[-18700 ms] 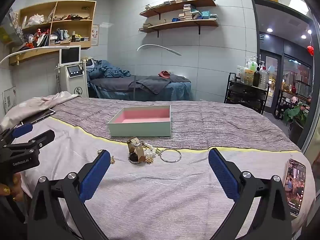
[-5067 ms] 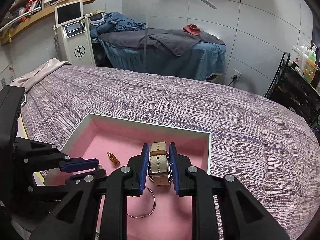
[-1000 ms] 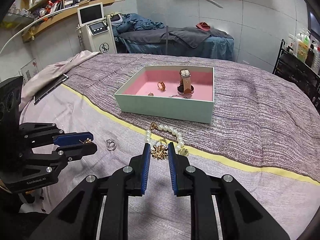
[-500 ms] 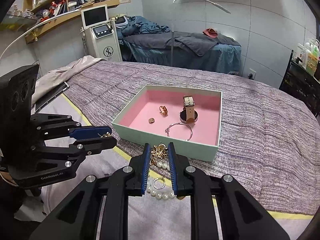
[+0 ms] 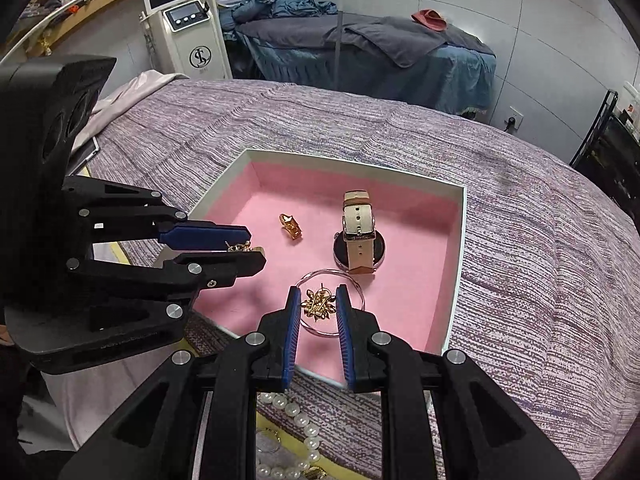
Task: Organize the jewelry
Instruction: 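Carry the gold star charm with the right tool over the box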
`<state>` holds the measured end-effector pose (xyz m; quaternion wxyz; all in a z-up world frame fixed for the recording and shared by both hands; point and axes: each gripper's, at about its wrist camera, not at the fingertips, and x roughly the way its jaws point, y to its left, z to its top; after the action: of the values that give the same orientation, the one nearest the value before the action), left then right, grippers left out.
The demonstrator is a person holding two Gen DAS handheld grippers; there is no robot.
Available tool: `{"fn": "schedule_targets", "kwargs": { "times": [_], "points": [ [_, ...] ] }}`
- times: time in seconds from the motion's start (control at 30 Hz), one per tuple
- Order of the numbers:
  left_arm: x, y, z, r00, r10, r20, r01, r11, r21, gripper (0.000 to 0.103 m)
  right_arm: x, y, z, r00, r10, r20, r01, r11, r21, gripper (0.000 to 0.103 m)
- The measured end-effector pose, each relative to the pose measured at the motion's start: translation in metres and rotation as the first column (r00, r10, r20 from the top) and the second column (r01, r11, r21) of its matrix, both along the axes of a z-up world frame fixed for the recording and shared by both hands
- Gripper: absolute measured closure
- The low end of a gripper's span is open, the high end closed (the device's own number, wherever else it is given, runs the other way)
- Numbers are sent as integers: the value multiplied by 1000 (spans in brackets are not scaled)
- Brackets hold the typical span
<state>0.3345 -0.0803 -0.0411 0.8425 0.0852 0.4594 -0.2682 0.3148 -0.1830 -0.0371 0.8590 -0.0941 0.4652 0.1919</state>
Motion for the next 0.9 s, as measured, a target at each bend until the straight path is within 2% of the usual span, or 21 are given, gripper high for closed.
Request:
{"fn": "schedule_targets", "kwargs": {
  "times": [0.2, 0.47, 0.73, 0.8, 0.83, 0.87, 0.9],
  "points": [
    [14, -9, -16, 999, -8, -37, 10, 998, 57, 84, 14, 4, -11, 999, -2, -52, 0, 999, -46, 86],
    [21, -11, -26, 999, -3, -53, 7, 998, 70, 84, 21, 6, -19, 997, 10, -78, -16, 997, -80, 86],
    [23, -10, -24, 999, -6, -35, 9, 997, 77, 84, 21, 10, -20, 997, 25, -74, -33, 994, -102, 84],
    [22, -6, -21, 1000, -1, -31, 3, 998, 70, 82, 19, 10, -18, 997, 33, -66, -40, 994, -103, 77],
    [21, -5, -19, 1000, 3, -25, -1, 998, 63, 76, 17, 10, -16, 998, 34, -56, -40, 993, -107, 74],
    [21, -2, -15, 1000, 7, -16, -6, 999, 54, 66, 16, 10, -13, 998, 34, -44, -38, 993, -111, 69],
    [20, 0, -11, 1000, 14, -2, -14, 999, 51, 62, 13, 9, -9, 999, 33, -30, -36, 993, -113, 67]
  ]
}}
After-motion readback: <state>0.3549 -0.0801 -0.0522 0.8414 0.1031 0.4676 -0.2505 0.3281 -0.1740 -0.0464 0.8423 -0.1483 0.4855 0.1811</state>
